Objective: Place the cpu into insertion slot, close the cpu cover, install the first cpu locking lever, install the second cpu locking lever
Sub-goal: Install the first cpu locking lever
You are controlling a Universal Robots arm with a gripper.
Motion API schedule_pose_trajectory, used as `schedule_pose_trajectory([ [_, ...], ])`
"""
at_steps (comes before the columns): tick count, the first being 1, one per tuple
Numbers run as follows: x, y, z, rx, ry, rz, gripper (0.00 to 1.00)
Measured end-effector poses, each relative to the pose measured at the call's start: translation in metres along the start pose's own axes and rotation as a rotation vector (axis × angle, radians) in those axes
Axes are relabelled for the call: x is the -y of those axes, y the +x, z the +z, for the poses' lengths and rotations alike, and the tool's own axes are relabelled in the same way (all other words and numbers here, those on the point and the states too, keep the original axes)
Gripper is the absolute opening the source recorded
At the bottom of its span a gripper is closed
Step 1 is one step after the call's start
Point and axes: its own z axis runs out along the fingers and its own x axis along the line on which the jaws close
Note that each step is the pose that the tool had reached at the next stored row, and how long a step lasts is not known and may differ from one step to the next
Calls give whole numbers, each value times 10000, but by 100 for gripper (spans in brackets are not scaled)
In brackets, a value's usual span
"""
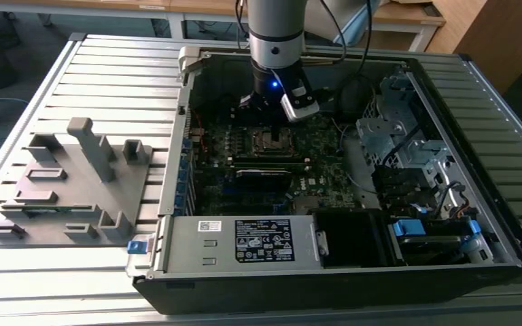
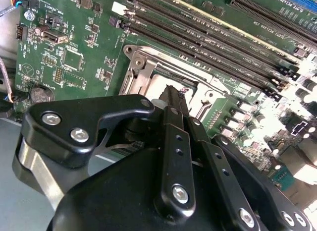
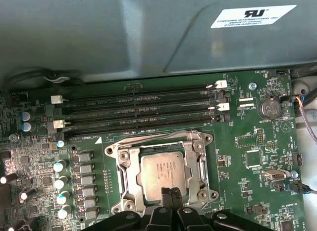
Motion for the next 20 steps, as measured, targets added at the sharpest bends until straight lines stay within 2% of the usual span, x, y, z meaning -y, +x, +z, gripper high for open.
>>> schedule_pose_trajectory([
  [6,0,-1,-9,1,14,0,10],
  [12,-1,-9,-84,0,12,1,10],
  [20,-28,-7,-86,-2,10,0,10],
])
